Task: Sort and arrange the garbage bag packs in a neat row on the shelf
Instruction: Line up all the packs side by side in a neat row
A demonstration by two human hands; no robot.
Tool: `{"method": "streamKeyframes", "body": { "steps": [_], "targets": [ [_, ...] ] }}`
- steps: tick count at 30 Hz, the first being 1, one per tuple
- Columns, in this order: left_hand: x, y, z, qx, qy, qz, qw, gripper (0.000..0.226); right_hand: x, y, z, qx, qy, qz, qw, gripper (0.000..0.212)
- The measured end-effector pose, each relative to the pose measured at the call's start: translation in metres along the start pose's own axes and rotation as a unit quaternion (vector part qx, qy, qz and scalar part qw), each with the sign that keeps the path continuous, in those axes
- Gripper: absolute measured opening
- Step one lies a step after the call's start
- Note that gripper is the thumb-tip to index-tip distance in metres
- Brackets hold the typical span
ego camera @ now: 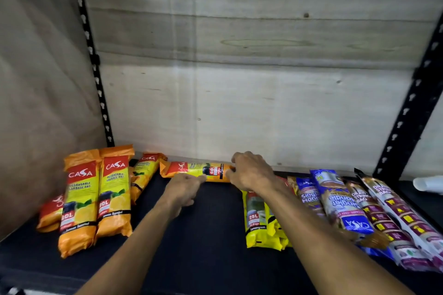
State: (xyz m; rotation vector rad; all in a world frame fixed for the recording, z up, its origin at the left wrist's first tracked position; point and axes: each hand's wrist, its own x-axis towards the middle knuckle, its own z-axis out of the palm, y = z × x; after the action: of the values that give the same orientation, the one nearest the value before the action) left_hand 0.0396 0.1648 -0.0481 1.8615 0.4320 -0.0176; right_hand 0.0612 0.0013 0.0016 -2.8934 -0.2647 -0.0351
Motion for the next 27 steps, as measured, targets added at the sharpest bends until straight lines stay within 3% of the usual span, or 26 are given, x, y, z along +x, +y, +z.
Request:
{"method": "streamKeyframes", "body": {
  "steps": [6,12,15,19,22,27],
  "targets": [
    [0.041,-0.008,-0.014,-0.053,0.038,-0.045,0.997,0.047,0.058,-0.026,0.029,-0.064,-0.094,-0.054,0.992,0.059],
    [0.067,-0.010,-0.004,-0.081,0.076,-0.040,0.993,0.048,0.086,-0.040,0.041,-0.064,-0.132,-0.060,0.987,0.058],
    [0.073,-0.013,0.001,-0.076,0.096,-0.039,0.992,0.027,0.089,-0.040,0.043,-0.074,-0.127,-0.064,0.987,0.056],
    [0.077,-0.016,0.003,-0.120,0.114,-0.035,0.986,0.020,0.086,-0.044,0.039,-0.066,-0.122,-0.056,0.989,0.058],
    [0.076,-0.018,-0.001,-0.160,0.106,-0.051,0.980,0.042,0.073,-0.047,0.036,-0.037,-0.132,-0.046,0.990,0.061],
    [0.061,-0.021,-0.002,-0.167,0.072,-0.058,0.982,0.038,0.034,-0.043,0.039,0.007,-0.102,-0.011,0.995,0.067]
  ]
}}
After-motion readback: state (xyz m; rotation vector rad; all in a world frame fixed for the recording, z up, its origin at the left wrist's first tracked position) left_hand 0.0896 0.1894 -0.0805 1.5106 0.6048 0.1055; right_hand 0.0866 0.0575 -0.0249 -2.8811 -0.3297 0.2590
